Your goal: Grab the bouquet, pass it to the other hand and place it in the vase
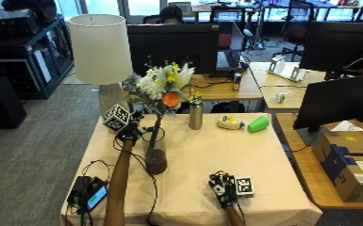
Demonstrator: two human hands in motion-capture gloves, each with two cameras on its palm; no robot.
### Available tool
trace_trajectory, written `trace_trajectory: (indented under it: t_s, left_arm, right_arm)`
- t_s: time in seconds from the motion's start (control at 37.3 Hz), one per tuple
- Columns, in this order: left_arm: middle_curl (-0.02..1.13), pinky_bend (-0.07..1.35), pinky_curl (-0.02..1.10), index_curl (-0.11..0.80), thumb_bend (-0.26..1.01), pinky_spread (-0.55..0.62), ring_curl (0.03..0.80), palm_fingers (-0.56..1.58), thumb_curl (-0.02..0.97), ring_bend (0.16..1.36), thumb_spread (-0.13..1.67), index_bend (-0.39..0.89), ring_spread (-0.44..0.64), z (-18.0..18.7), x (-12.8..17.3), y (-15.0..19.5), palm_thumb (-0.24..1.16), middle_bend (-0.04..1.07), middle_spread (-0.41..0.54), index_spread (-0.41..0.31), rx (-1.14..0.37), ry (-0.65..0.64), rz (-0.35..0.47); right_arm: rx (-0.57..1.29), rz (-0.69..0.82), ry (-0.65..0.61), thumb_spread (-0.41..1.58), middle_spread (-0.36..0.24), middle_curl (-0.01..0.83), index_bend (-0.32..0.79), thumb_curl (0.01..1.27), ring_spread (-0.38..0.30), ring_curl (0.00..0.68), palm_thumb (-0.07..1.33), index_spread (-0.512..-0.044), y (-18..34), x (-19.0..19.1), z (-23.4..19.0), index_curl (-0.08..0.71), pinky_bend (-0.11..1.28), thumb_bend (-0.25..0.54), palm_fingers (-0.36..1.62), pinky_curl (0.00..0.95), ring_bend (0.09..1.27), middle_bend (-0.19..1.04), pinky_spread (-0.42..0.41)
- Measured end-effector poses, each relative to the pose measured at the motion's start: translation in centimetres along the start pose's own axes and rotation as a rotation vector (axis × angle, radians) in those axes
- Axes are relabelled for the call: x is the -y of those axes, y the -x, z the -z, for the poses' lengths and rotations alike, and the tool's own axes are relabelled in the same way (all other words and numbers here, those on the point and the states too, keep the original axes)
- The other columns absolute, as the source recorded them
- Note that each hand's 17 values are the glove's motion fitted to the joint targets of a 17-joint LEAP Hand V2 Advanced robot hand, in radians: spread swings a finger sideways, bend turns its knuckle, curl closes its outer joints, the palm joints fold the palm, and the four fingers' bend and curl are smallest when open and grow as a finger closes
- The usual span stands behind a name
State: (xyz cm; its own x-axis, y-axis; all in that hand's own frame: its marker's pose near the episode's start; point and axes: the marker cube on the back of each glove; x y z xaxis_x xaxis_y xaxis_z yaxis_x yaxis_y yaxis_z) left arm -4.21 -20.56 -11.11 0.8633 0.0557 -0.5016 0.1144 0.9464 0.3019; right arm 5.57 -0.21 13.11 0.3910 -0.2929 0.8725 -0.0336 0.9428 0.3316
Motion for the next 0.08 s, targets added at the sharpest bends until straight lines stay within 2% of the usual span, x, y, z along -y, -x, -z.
trace_trajectory:
  t_s: [0.03,0.08]
  left_arm:
    - [0.38,0.6,0.38,0.251,-0.06,0.44,0.359,0.02,0.456,0.73,0.77,0.07,0.24,0.17,0.0,0.09,0.35,0.31,0.12,0.099,0.031,-0.031,-0.009]
    - [0.38,0.61,0.38,0.241,-0.07,0.47,0.354,-0.02,0.441,0.73,0.76,0.08,0.28,0.42,-0.49,0.23,0.31,0.3,0.159,0.12,-0.035,-0.001,-0.078]
  right_arm:
    - [-0.005,0.008,-0.003,0.84,-0.147,0.474,0.18,0.57,-0.077,0.422,0.82,-0.276,-0.05,0.05,0.01,0.456,0.21,-0.029,1.13,0.37,0.42,0.3,0.063]
    - [-0.012,-0.003,-0.006,0.84,-0.147,0.474,0.18,0.57,-0.077,0.423,0.82,-0.277,-0.08,-0.01,0.01,0.458,0.2,-0.029,1.12,0.37,0.42,0.29,0.069]
